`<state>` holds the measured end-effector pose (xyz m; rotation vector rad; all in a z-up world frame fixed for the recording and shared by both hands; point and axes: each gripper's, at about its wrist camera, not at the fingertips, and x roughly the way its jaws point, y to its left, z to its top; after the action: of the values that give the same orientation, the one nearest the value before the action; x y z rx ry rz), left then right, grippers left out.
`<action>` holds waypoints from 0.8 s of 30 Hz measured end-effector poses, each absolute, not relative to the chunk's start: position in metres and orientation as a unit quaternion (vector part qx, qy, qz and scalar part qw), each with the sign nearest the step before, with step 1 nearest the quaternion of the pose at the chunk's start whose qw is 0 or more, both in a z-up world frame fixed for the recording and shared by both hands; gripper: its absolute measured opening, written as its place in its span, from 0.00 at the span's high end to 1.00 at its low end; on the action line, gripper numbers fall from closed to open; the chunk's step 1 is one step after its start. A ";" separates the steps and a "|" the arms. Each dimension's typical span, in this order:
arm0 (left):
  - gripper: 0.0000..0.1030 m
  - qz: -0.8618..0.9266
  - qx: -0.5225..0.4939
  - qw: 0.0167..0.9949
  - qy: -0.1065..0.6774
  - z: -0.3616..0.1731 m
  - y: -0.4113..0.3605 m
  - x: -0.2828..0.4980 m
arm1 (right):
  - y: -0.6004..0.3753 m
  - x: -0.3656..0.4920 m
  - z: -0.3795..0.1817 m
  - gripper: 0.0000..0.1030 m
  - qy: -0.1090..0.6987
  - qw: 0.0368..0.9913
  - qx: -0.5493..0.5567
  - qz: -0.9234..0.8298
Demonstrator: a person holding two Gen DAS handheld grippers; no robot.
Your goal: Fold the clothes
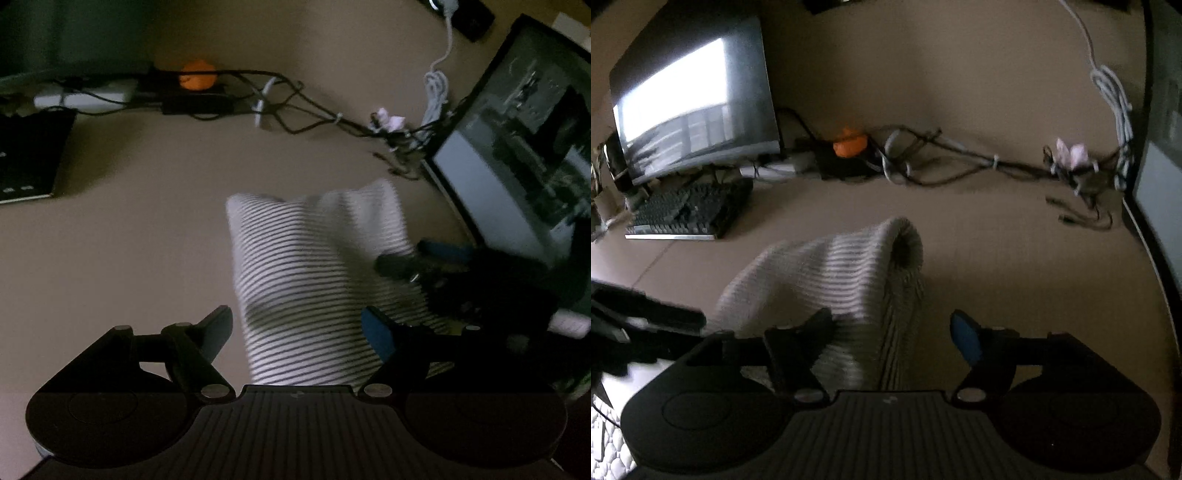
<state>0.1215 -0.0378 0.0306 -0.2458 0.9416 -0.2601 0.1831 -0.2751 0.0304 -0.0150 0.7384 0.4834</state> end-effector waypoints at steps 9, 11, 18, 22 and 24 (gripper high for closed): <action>0.15 -0.099 -0.093 0.885 0.444 0.036 -0.034 0.117 | -0.230 0.225 0.011 0.07 0.346 0.920 -0.123 0.137; 0.14 -0.096 -0.106 0.887 0.440 0.037 -0.026 0.118 | -0.227 0.226 0.003 0.02 0.335 0.922 -0.141 0.134; 0.11 -0.060 -0.120 0.892 0.431 0.037 0.002 0.158 | -0.257 0.211 0.027 0.02 0.339 0.926 -0.062 0.151; 0.11 -0.070 -0.085 0.899 0.424 0.032 -0.010 0.185 | -0.268 0.175 0.055 0.00 0.306 0.933 -0.069 0.176; 0.11 -0.062 -0.058 0.900 0.427 0.025 -0.019 0.201 | -0.271 0.162 0.064 0.00 0.301 0.931 -0.073 0.192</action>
<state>0.2006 -0.0193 0.0246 -0.1192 0.8836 -0.1291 0.1616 -0.2707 0.0640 -0.1504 0.6152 0.3924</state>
